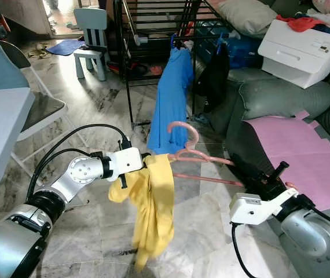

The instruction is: Hang hanger

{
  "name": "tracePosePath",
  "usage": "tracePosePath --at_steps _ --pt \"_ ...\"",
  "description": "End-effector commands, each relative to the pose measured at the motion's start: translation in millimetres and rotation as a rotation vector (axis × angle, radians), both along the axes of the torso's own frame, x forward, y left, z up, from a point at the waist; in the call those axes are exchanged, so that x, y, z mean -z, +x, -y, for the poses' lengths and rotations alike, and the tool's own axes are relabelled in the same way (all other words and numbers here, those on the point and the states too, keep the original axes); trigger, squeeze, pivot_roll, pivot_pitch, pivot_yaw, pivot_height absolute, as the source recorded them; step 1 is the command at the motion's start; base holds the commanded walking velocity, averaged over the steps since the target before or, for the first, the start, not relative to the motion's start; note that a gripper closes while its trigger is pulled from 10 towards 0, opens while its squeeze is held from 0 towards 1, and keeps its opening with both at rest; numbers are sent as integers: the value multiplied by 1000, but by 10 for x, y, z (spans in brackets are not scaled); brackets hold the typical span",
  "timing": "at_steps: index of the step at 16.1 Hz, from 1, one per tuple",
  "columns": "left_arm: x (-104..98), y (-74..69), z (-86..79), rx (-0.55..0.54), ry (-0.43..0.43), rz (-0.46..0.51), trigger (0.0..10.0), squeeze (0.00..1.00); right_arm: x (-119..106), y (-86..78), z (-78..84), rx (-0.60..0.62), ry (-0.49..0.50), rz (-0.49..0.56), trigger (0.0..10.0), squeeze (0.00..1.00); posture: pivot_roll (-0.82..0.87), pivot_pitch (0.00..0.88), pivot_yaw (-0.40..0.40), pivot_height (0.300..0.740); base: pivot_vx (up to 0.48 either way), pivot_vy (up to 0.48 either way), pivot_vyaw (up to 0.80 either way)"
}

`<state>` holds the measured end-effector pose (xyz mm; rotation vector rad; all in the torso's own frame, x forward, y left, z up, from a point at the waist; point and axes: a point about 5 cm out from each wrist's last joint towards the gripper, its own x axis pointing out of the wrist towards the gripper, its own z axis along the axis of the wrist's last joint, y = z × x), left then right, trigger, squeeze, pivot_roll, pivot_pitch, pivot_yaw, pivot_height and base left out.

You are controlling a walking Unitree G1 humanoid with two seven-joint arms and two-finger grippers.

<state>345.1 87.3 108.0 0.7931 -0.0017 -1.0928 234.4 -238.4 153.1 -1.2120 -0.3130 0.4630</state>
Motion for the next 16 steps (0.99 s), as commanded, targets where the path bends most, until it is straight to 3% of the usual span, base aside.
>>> tracePosePath --at_steps 1,2,3,9,10,11,12,16 --pt "25 -78 201 86 -27 -33 0 0 -187 51 -115 -50 68 120 10000 0 -21 0 -13 740 0 0 0" --pt "12 -87 219 108 -25 -25 4431 1000 -194 49 -130 -63 60 120 10000 0 -21 0 -15 740 0 0 0" --pt "5 -97 236 121 -35 -19 10000 1000 -200 51 -136 -68 55 121 10000 0 -21 0 -16 740 0 0 0" --pt "110 -210 288 203 -28 -107 10000 1000 -244 62 -216 -143 2 141 10000 0 -28 0 -17 740 0 0 0" --pt "117 -221 292 218 -24 -119 2706 1000 -262 77 -212 -142 2 146 10000 0 -28 0 -17 740 0 0 0" --pt "118 -231 286 232 -24 -127 0 137 -277 90 -205 -139 0 155 10000 0 -28 0 -17 740 0 0 0" --pt "127 -253 281 257 -26 -148 0 0 -283 98 -201 -136 2 159 10000 0 -25 0 -17 740 0 0 0" --pt "134 -279 285 276 -53 -184 0 0 -278 106 -243 -146 4 171 10000 0 -24 0 -17 740 0 0 0"
